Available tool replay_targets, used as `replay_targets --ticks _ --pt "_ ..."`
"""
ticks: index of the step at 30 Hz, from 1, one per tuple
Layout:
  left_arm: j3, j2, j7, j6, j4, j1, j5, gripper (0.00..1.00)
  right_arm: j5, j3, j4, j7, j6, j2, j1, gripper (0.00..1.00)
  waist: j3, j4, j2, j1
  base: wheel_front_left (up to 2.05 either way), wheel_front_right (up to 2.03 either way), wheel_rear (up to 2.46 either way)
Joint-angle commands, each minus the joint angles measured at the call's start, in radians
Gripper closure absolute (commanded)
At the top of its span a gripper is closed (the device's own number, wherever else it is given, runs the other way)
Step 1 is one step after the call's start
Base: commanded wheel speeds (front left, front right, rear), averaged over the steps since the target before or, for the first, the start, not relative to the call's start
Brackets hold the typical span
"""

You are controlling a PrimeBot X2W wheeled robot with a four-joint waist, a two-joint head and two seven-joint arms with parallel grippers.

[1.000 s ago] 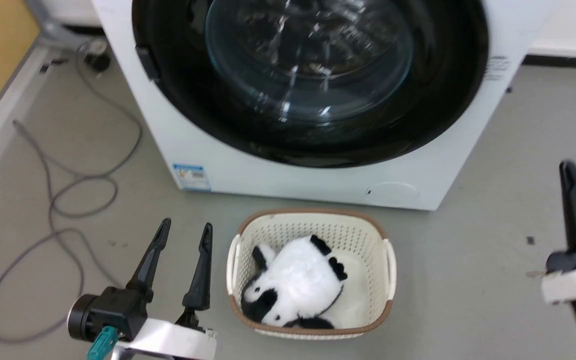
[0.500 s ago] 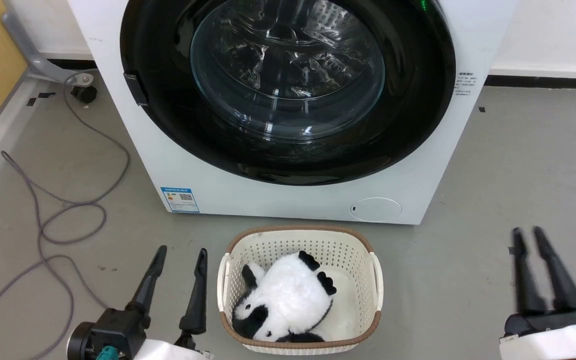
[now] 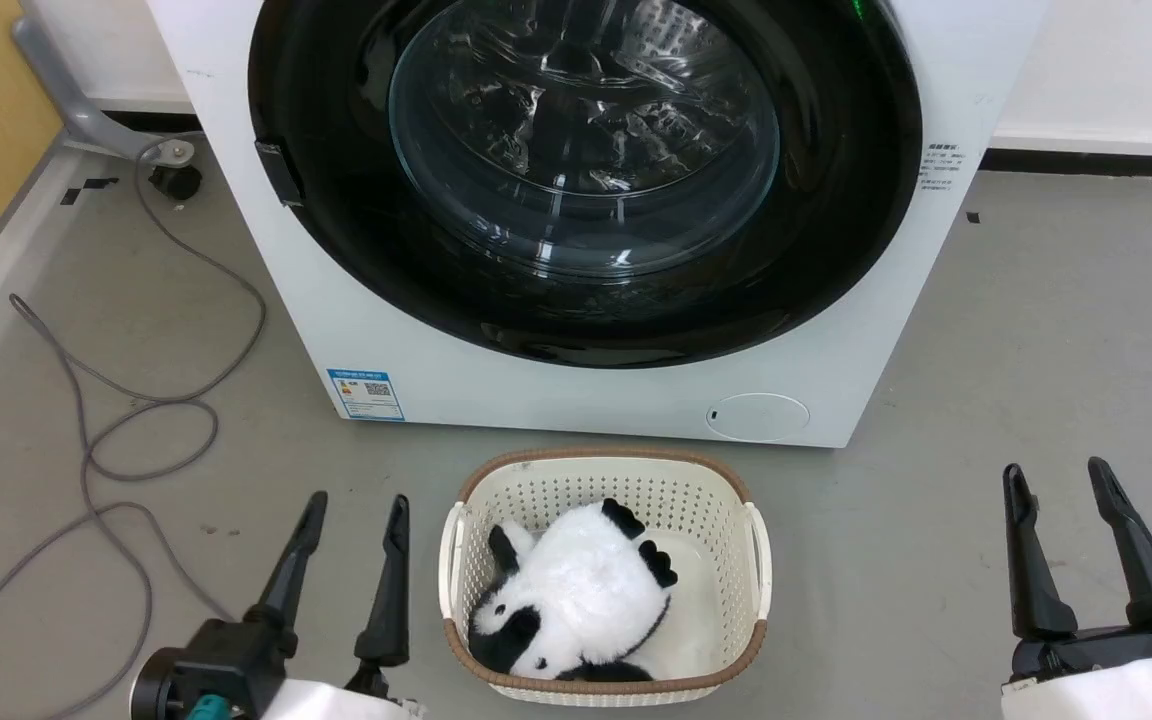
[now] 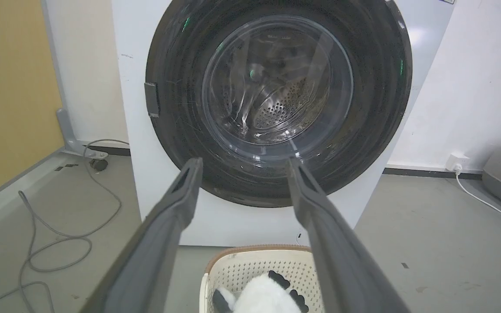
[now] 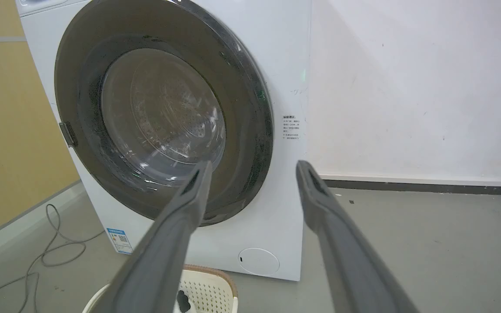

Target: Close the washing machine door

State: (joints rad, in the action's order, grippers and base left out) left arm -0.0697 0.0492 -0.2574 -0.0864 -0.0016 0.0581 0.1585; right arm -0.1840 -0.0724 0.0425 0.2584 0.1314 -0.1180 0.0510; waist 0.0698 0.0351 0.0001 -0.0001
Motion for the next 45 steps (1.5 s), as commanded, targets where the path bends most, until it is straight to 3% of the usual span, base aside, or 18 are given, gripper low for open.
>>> replay_targets --ticks 1,2,3,45 --pt "0.003 0.001 -0.004 0.004 -0.011 -0.003 0.012 0.00 0.004 -0.003 0.006 0.003 -0.001 0.002 0.002 0.00 0.001 0.000 -0.0001 0.0001 0.00 0.00 0.00" --pt "0.002 0.001 -0.004 0.002 -0.018 -0.003 0.025 0.00 0.003 -0.004 0.007 0.003 -0.001 0.002 0.001 0.00 0.003 0.001 -0.0001 0.0001 0.00 0.00 0.00" --pt "0.000 0.000 0.000 -0.001 -0.018 0.000 0.028 1.00 0.000 -0.003 0.002 0.000 0.000 0.000 0.000 1.00 0.003 0.001 -0.0001 0.0001 0.00 0.00 0.00" --pt "0.021 0.000 0.081 0.026 -0.013 -0.018 -0.029 1.00 0.057 0.021 -0.012 -0.081 0.000 0.021 -0.016 1.00 -0.019 -0.010 -0.0001 0.0001 0.00 0.00 0.00"
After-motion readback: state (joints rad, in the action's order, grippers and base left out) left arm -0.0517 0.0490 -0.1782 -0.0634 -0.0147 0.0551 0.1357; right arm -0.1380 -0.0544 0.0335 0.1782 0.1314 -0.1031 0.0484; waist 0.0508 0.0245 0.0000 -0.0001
